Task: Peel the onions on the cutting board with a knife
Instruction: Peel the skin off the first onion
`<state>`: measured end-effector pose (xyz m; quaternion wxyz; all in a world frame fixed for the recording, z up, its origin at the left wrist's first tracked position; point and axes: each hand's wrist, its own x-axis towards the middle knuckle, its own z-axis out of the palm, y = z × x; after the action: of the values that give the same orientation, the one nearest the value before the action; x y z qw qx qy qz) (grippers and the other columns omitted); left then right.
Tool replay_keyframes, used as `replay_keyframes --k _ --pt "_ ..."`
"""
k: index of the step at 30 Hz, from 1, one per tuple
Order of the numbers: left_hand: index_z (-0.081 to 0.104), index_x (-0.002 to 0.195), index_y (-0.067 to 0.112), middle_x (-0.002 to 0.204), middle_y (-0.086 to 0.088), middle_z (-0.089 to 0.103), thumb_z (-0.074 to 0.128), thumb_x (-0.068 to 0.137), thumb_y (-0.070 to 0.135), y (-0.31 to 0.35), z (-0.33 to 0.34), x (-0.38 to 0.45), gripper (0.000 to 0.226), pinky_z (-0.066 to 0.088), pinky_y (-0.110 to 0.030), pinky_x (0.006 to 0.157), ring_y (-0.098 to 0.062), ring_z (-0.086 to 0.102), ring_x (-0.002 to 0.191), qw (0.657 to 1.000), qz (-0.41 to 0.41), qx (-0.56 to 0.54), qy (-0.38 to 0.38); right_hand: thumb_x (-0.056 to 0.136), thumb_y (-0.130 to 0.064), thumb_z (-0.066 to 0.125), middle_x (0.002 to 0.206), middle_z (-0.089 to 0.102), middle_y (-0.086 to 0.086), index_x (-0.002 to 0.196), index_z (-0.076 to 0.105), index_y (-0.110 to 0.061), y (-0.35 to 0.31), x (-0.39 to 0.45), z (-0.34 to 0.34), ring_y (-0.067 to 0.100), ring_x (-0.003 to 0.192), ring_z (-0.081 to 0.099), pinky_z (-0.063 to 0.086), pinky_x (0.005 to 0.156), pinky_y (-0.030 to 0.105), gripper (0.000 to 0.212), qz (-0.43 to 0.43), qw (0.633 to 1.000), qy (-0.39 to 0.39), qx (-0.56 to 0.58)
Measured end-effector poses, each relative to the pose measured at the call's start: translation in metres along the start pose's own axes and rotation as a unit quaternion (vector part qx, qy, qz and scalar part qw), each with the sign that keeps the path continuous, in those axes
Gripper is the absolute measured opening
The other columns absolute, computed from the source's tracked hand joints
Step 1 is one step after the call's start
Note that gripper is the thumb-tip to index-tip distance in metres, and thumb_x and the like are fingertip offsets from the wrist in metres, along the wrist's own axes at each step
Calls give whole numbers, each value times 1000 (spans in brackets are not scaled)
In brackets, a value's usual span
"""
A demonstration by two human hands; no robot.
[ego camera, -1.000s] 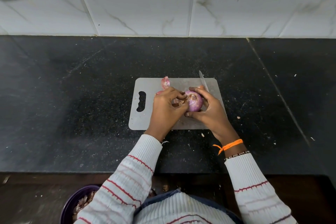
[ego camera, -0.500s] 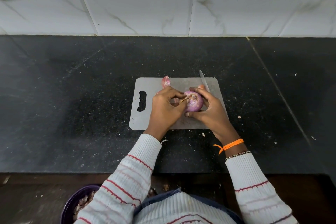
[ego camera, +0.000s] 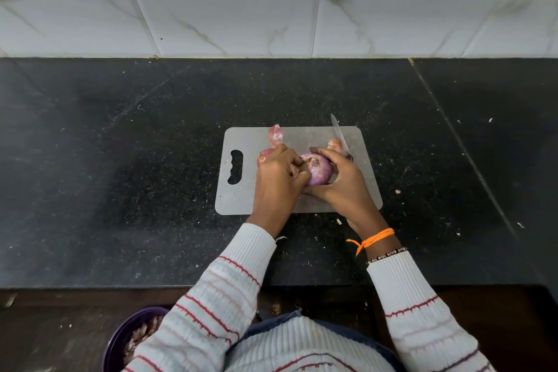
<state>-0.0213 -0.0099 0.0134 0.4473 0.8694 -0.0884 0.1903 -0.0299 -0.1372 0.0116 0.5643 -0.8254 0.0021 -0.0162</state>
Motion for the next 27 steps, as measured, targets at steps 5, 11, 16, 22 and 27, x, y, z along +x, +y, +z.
replay_keyframes --k 5,11,16,22,27 --pt "64 80 2 83 -8 61 67 73 3 -5 -1 1 7 52 -44 64 -26 58 75 1000 0 12 -4 57 -3 85 122 58 -2 121 57 -23 2 -1 0 7 110 55 51 86 19 72 19 999 -16 42" --pt "64 86 3 84 -1 58 64 75 -1 -10 -5 7 11 44 -13 67 -16 56 76 996 -75 -49 -20 57 5 82 122 60 3 120 57 -16 7 0 -5 11 112 57 48 85 13 71 17 995 -36 94" --pt "66 93 0 87 -11 68 59 88 6 -10 -7 10 10 56 -29 74 -19 66 77 962 -193 -193 -18 60 9 80 124 60 4 124 56 -12 11 2 -7 12 114 58 48 85 14 72 16 991 -42 128" --pt "65 88 11 90 -5 69 76 75 22 -3 -4 9 20 55 -26 74 -14 65 80 955 -209 -207 -22 62 15 75 107 53 -24 123 54 -10 3 1 -8 -15 98 56 46 78 9 69 16 986 -42 162" --pt "64 82 6 83 -11 66 71 80 9 -2 -3 9 8 55 -32 71 -18 62 74 970 -166 -177 6 64 6 78 115 55 -14 124 53 -12 4 2 -3 5 107 58 50 84 17 67 17 983 -49 178"
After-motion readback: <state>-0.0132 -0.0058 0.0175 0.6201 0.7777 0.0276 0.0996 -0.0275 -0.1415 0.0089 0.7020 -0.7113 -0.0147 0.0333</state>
